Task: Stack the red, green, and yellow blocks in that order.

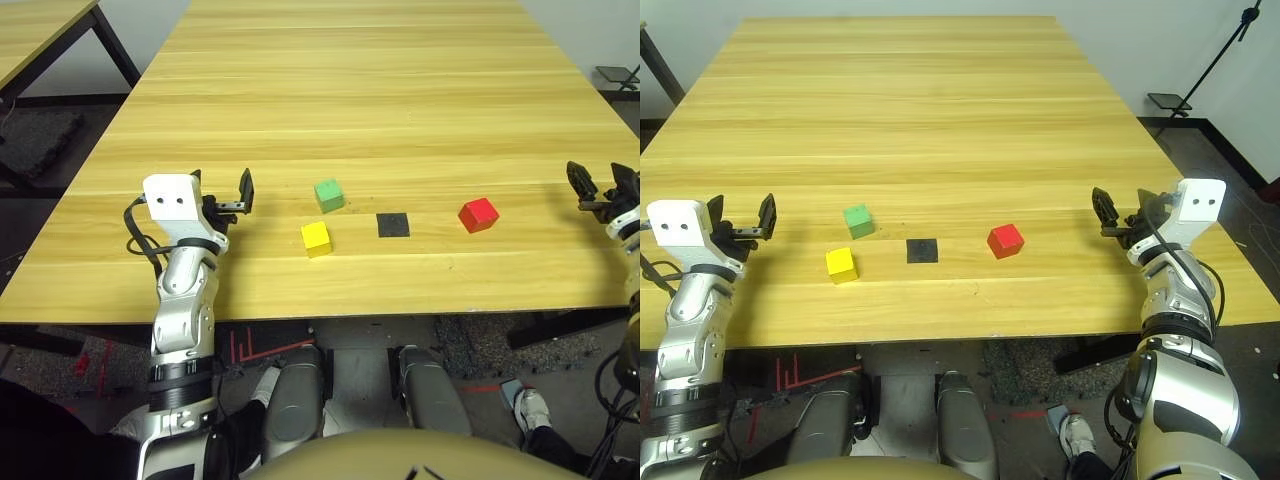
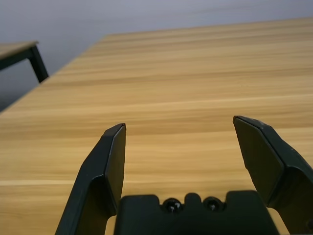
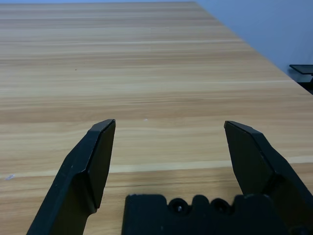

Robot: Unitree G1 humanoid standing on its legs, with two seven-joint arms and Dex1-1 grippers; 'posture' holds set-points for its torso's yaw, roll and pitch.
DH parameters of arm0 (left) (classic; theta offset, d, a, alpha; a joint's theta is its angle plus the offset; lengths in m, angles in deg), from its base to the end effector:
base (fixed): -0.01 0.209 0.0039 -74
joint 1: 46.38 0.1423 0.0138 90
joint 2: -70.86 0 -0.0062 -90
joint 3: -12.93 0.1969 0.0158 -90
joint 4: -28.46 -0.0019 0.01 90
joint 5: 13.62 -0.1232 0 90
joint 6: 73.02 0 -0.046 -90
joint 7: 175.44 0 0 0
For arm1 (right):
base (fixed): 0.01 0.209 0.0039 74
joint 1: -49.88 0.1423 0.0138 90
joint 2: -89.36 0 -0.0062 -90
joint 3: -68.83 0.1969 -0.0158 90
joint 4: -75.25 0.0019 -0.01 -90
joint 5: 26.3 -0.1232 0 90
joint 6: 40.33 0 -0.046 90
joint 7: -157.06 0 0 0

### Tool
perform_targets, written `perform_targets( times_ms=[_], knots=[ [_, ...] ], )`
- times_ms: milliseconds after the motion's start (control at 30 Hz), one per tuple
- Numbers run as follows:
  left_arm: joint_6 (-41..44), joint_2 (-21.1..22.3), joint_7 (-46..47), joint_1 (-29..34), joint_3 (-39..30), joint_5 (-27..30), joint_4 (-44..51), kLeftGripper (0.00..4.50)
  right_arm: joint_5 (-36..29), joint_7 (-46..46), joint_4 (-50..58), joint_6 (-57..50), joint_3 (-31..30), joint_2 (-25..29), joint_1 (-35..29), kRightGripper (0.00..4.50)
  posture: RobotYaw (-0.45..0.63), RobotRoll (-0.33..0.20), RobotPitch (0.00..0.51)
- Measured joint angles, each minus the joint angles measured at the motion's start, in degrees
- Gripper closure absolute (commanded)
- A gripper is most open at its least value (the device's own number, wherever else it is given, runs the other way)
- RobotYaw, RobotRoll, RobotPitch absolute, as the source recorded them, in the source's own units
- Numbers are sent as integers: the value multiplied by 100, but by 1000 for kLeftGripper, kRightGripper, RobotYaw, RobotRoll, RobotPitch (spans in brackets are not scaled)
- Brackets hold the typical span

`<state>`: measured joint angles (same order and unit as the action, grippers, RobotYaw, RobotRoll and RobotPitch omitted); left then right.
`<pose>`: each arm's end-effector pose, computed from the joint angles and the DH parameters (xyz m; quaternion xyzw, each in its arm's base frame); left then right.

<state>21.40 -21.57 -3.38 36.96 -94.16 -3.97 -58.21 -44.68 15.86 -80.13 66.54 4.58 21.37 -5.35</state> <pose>0.2047 0.2417 0.0756 0.0296 -0.0738 0.0580 0.9951 0.2479 -0.3664 0.0881 0.0106 -0.0246 -0.0076 0.9996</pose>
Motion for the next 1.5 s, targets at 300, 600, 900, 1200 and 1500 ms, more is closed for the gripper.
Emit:
perform_targets(
  times_ms=[300,600,900,1200,1500],
  knots=[
    [493,298,-660,-133,211,524,296,36,70,794,502,-601,-448,279,40,0,116,-115,85],
    [1699,1446,-2542,-1535,947,1389,773,36,1117,4512,1368,-1457,-2659,1142,969,0,178,-137,54],
    [2470,2131,-3639,-1699,1805,1486,817,36,2120,5334,264,-421,-3787,838,2396,0,268,-147,54],
    [2994,2206,-3563,-1515,1929,1458,1417,36,3139,5252,-538,709,-4473,132,3097,0,369,-158,69],
    [3419,2201,-3134,-1146,1693,1554,2010,36,3818,4858,-832,1159,-4777,-195,3240,0,416,-167,79]
  ],
)
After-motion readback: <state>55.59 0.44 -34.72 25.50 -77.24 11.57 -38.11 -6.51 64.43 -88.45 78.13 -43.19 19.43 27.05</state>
